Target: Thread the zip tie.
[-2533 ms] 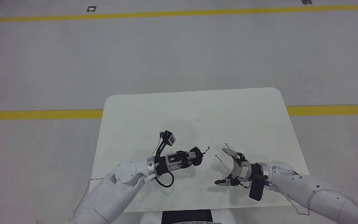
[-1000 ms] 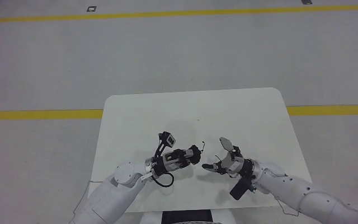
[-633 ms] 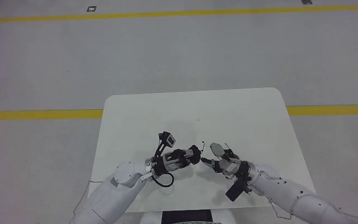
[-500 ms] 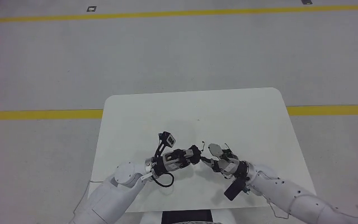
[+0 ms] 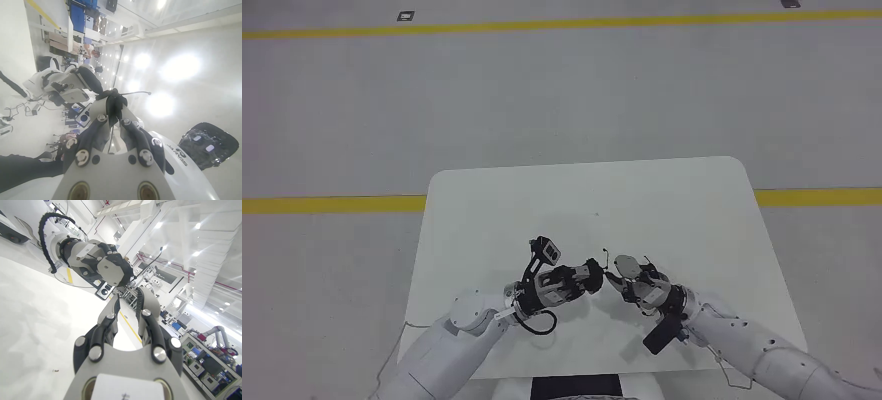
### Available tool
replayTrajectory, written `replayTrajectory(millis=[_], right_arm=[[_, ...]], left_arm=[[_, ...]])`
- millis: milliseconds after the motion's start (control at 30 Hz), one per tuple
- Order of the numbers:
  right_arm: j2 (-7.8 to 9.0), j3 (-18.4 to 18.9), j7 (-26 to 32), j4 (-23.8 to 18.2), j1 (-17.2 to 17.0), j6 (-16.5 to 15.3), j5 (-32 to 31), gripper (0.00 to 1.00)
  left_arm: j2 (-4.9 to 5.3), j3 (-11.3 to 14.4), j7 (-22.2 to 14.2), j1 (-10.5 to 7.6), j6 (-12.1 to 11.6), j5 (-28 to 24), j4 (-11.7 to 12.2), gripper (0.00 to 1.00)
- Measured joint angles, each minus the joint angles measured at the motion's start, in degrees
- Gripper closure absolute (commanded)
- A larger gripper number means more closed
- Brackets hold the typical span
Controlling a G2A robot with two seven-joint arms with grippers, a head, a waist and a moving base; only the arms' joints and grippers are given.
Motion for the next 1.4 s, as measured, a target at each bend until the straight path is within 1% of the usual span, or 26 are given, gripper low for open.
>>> replayTrajectory(millis=[100, 533, 867, 1167, 1267, 1400], right_arm=[[-0.28, 0.2, -0.21, -0.08, -0.09, 0.0, 0.0, 0.81], [-1.2, -0.69, -0.88, 0.03, 0.71, 0.0, 0.0, 0.8], [-1.84, -0.56, -1.13, 0.17, 0.93, 0.0, 0.0, 0.84], [-2.31, -0.51, -1.4, 0.45, 1.28, 0.0, 0.0, 0.84], [-2.42, -0.52, -1.5, 0.57, 1.34, 0.0, 0.0, 0.86], [-2.52, -0.52, -1.52, 0.71, 1.39, 0.0, 0.0, 0.93]], left_arm=[[0.0, -0.01, 0.0, 0.0, 0.0, 0.03, 0.0, 1.0], [0.0, -0.01, 0.01, 0.0, 0.0, 0.04, -0.01, 1.0], [0.0, -0.01, 0.01, 0.0, 0.0, 0.04, -0.01, 1.0], [0.0, -0.01, 0.01, 0.0, 0.0, 0.04, -0.01, 1.0], [0.0, -0.01, 0.01, 0.0, 0.0, 0.04, -0.01, 1.0], [0.0, -0.01, 0.01, 0.0, 0.0, 0.03, -0.01, 1.0]])
